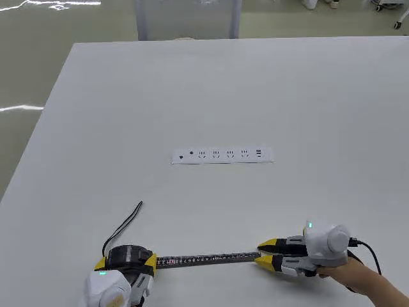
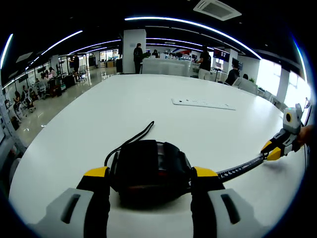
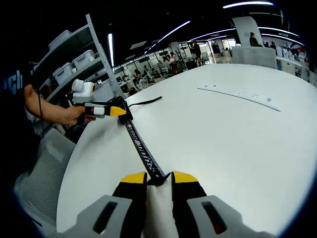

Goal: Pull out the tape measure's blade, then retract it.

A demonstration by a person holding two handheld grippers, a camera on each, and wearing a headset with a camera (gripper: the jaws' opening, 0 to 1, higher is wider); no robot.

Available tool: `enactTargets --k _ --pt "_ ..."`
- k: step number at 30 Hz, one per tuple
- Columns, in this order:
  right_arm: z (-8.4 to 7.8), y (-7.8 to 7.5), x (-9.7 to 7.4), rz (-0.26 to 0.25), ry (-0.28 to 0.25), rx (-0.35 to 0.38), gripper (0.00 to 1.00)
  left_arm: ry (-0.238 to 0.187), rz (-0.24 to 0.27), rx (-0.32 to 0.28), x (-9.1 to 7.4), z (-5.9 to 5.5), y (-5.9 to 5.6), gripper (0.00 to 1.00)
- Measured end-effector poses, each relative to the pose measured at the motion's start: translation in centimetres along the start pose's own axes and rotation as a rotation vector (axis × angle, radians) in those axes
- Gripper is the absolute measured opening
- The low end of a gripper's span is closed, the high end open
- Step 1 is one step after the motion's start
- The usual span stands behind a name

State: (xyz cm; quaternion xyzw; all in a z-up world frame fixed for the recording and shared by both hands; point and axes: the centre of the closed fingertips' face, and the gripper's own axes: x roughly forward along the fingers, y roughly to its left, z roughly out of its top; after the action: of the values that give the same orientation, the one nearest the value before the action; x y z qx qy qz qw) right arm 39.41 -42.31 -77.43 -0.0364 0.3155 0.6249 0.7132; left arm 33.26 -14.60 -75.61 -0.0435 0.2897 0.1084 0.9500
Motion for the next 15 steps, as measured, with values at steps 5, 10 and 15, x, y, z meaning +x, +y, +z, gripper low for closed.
enactTargets --k 5,10,15 --pt "-0.42 0.21 0.21 0.012 0.015 -0.004 0.18 0.000 0.001 0.000 -0.07 0.02 -0.07 0.64" --pt "-0.37 0.35 0.17 -0.004 0.032 -0.115 0.17 -0.001 0.003 0.003 0.07 -0.05 -0.01 0.64" --pt "0.11 0.42 0.05 -0.024 0.026 -0.227 0.17 0.000 0.006 0.002 0.14 -0.01 0.00 0.64"
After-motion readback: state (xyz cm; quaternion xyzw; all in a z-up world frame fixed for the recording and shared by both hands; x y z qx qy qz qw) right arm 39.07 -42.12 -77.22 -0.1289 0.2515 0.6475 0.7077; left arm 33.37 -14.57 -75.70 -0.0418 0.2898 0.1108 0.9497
